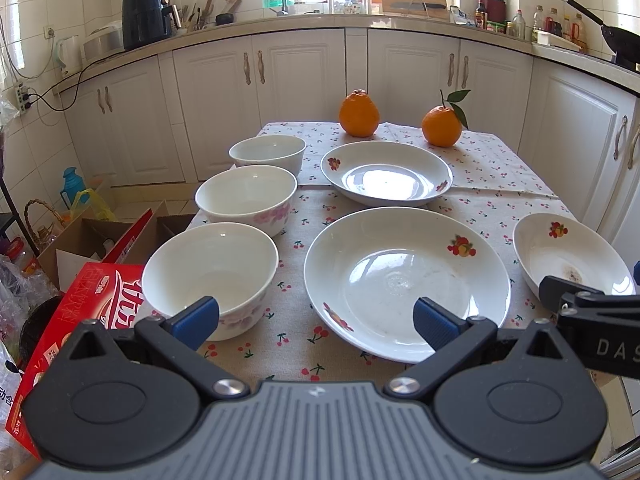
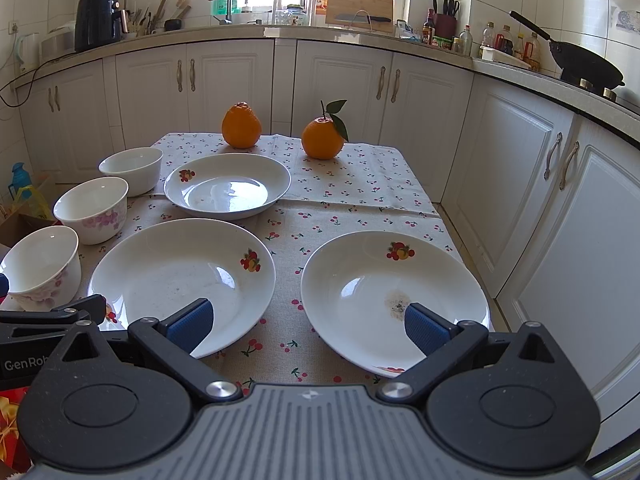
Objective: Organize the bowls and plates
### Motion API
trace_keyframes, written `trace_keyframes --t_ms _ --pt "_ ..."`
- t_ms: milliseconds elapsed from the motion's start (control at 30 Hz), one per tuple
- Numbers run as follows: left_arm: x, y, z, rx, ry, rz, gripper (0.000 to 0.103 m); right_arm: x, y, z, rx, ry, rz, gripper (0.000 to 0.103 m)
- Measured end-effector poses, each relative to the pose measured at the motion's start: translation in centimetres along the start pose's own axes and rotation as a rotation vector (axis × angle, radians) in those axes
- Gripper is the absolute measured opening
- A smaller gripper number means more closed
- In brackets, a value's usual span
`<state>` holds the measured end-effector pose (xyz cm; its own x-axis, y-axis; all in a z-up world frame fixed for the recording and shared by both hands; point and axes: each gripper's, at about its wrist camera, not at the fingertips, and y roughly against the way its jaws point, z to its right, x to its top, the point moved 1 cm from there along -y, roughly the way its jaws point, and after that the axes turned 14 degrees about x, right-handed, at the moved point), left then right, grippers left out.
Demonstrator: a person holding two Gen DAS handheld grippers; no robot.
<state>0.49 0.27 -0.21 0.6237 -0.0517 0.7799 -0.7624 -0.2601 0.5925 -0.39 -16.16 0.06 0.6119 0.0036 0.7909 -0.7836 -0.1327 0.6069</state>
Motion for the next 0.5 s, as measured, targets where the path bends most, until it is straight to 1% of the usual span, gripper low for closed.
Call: trace_keyframes --t_ms 500 --pt "-0.03 0.11 -0.31 0.000 0.005 -0.001 0.102 0.00 0.03 0.00 -0.001 0.000 0.003 0.103"
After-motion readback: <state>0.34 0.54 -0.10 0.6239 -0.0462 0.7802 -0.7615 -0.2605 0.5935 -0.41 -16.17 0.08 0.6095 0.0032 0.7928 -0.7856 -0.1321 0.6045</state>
